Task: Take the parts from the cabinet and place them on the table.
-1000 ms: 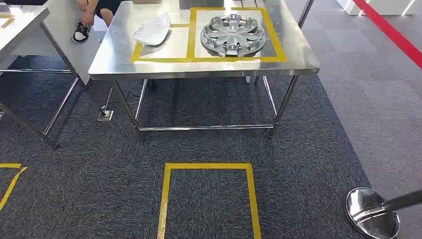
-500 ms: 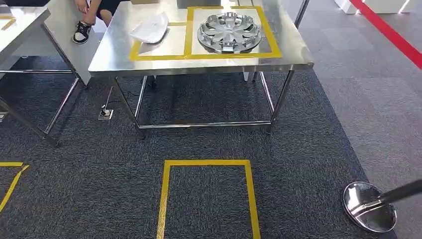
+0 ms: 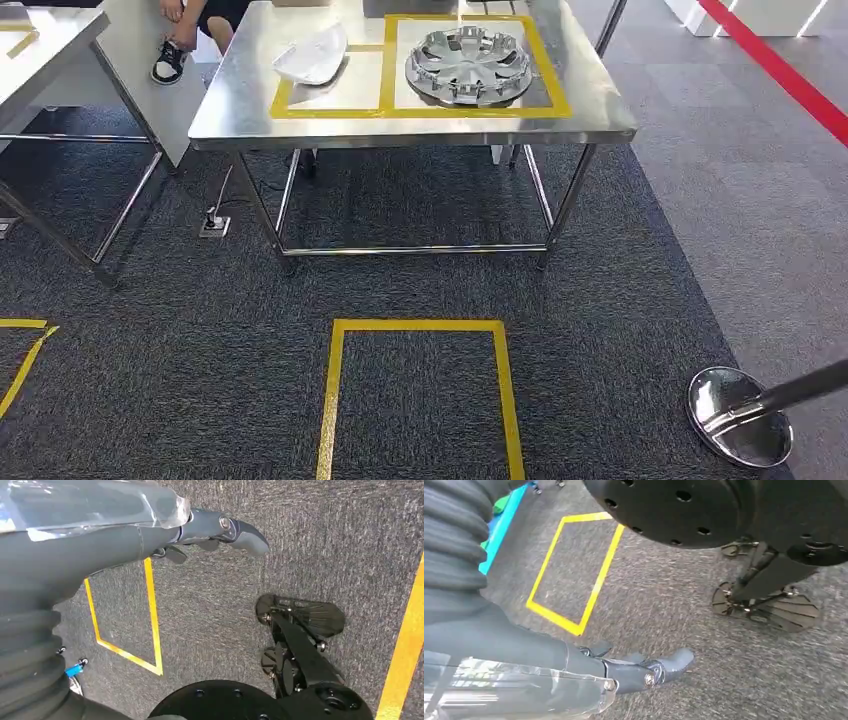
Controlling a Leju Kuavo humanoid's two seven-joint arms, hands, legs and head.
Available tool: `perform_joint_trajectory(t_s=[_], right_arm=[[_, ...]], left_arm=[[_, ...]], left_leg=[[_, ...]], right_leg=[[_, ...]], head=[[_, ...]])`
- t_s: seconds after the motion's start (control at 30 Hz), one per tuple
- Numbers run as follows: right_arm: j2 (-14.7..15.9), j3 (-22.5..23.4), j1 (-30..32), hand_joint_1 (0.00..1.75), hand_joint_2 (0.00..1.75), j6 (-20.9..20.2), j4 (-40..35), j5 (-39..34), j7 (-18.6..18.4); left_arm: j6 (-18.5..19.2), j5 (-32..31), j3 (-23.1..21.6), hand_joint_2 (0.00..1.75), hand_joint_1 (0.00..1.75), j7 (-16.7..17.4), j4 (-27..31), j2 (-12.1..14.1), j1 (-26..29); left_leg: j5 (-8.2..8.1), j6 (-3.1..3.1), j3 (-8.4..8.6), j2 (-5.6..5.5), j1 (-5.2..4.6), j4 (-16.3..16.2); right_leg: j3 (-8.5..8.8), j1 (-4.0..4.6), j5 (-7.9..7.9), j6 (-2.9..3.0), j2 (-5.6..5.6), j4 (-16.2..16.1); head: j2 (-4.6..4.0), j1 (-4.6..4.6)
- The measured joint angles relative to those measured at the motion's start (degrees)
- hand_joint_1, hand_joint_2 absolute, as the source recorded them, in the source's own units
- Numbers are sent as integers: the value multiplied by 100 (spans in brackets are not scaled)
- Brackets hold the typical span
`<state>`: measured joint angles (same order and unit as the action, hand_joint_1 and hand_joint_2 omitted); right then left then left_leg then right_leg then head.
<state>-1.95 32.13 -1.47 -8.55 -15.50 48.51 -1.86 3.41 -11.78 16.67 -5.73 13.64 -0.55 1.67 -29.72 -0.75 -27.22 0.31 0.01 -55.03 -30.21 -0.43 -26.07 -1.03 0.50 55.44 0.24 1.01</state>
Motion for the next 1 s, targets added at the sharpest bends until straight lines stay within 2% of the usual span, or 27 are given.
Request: perform_joint_trajectory(t_s=[0.63,0.9,1.0], right_arm=[[120,-2087,674,0,0,593,-398,-3311,109],[151,-2799,856,0,0,809,-531,-4682,164],[162,-2926,887,0,0,846,-562,-4820,166]], left_arm=[[-232,807,-1027,0,0,374,568,0,402],[-330,1130,-1379,0,0,518,760,4,535],[-345,1174,-1445,0,0,542,798,4,554]], left_leg=[[15,7,-32,-2,10,0],[15,7,-34,-2,9,0],[15,7,-36,-3,9,0]], right_leg=[[-40,5,-5,-4,-2,41],[-43,4,-5,-4,-2,41],[-45,4,-5,-4,-2,41]], head=[[0,0],[0,0],[0,0]])
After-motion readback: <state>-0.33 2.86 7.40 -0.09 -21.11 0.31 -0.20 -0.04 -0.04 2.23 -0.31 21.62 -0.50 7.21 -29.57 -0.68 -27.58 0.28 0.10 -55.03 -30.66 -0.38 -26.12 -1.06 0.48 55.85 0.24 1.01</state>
